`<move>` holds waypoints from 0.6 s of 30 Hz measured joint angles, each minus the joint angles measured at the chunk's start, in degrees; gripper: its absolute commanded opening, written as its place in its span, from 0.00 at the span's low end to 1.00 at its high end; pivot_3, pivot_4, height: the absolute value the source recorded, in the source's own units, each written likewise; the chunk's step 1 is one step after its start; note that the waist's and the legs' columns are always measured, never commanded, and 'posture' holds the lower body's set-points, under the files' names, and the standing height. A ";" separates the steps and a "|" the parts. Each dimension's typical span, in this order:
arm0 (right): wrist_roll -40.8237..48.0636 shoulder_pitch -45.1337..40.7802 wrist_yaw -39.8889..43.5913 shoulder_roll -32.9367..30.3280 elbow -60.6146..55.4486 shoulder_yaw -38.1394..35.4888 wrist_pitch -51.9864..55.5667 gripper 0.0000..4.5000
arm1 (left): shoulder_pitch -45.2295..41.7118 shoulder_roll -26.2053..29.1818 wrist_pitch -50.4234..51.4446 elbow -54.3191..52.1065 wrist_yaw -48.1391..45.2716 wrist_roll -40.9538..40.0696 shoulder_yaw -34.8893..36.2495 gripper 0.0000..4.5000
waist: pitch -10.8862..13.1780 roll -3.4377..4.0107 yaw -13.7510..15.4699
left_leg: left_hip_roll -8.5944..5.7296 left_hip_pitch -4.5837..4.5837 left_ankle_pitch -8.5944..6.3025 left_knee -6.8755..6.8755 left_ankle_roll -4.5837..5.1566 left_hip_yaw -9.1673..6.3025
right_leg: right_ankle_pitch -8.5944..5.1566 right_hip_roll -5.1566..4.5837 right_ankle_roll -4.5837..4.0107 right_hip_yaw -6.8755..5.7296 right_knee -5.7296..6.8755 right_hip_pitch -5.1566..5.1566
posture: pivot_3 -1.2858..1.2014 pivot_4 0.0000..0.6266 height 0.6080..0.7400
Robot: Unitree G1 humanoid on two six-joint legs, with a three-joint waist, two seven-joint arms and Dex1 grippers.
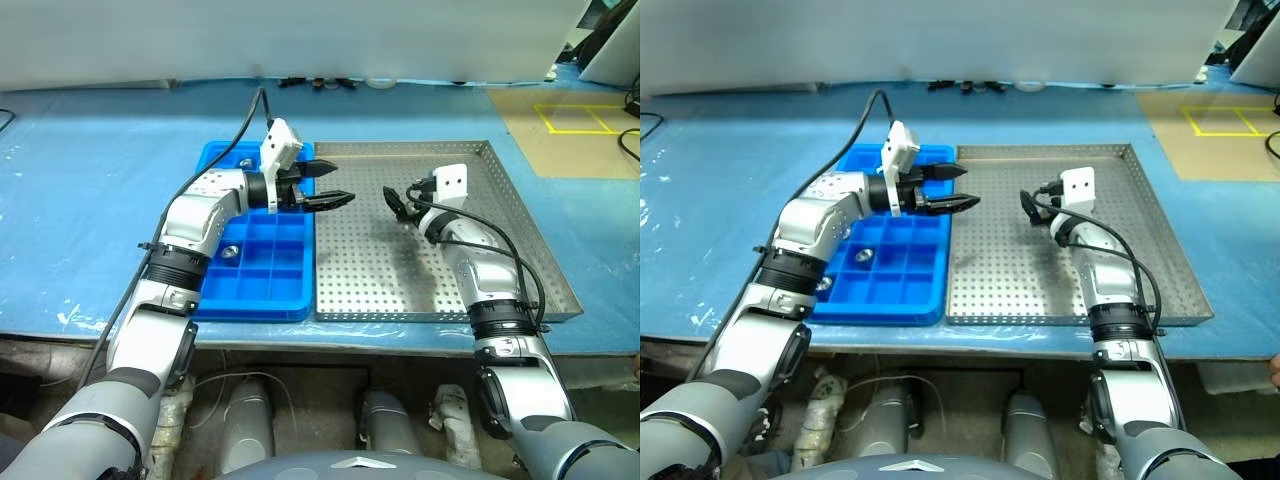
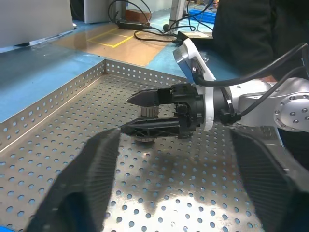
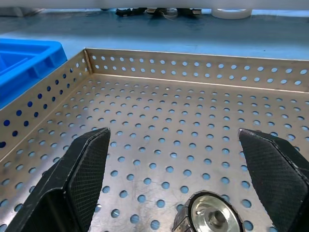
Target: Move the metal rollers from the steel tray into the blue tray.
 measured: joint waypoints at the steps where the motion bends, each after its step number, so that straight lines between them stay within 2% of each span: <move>1: -0.13 -0.21 -0.59 -0.03 0.63 -0.31 0.31 1.00 | 0.00 0.05 -0.49 0.23 0.11 0.41 0.00 1.00 | 0.00 0.00 0.01 | 0.00 0.00 -0.02 0.06 0.03 0.00 | 0.00 -0.01 0.00 0.00 0.00 0.03 | 0.45 0.24 1.00; 11: -1.82 -0.18 -2.95 -0.42 4.89 -0.74 3.03 1.00 | 0.01 0.07 -2.70 1.47 0.36 1.85 0.01 1.00 | 0.00 0.00 -0.11 | 0.02 0.01 -0.06 0.26 0.09 0.01 | 0.00 -0.02 0.00 0.00 0.03 0.10 | 0.45 0.24 1.00; 18: -2.12 -0.18 -2.82 1.64 5.21 -0.22 3.62 1.00 | 0.00 -0.32 -2.94 1.49 0.42 1.86 0.00 1.00 | 0.00 0.00 -0.11 | 0.03 0.00 -0.07 0.26 0.10 0.01 | 0.00 -0.02 0.00 0.00 0.02 0.09 | 0.45 0.24 1.00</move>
